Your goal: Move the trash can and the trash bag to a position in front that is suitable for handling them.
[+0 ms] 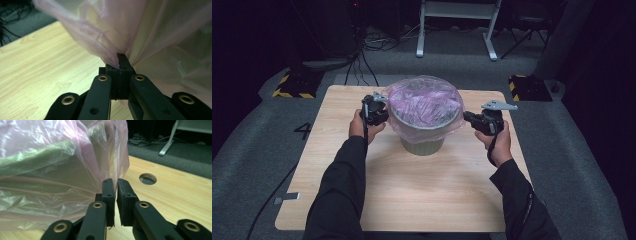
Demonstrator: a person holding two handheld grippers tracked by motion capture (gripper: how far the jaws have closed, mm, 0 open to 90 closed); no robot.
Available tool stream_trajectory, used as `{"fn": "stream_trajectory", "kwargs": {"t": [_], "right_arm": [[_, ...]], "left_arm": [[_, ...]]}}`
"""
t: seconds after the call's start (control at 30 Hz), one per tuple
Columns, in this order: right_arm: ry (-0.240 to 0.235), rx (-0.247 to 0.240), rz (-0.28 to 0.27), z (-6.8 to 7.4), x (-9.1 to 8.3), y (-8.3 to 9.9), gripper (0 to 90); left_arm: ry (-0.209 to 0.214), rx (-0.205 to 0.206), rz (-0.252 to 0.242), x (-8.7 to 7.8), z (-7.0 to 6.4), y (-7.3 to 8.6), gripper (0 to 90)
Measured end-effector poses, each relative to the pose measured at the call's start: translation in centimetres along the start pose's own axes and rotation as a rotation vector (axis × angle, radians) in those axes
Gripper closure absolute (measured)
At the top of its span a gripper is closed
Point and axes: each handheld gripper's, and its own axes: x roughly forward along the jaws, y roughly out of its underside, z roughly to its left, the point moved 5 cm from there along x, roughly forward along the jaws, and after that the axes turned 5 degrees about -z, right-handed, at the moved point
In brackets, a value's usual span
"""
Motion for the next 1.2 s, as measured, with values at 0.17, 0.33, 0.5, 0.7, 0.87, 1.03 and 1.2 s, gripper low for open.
{"fn": "stream_trajectory", "kwargs": {"t": [0.17,0.33,0.5,0.7,0.87,1.03,1.2], "right_arm": [[-0.004,-0.060,-0.050,0.3,-1.5,-1.3,64.3],[-0.018,-0.112,-0.089,0.9,-2.7,-2.5,53.6],[-0.010,-0.122,-0.144,1.5,-3.3,-4.0,40.0],[-0.012,-0.108,-0.176,1.7,-3.0,-5.5,38.5],[-0.043,-0.100,-0.164,1.7,-2.2,-6.4,37.4],[-0.052,-0.065,-0.137,0.8,-0.5,-7.2,37.5],[-0.048,-0.057,-0.116,0.1,0.9,-7.6,39.9]], "left_arm": [[-0.041,-0.018,-0.105,-2.6,1.9,0.0,67.5],[-0.045,-0.056,-0.176,-4.6,3.2,-0.2,53.1],[-0.057,-0.141,-0.268,-6.6,4.9,0.0,36.0],[-0.047,-0.172,-0.341,-7.6,5.1,-0.6,31.1],[-0.057,-0.222,-0.377,-8.2,5.9,-0.7,30.9],[-0.011,-0.196,-0.346,-7.2,4.9,-1.8,32.8],[0.004,-0.142,-0.296,-5.5,3.2,-2.8,39.7]]}}
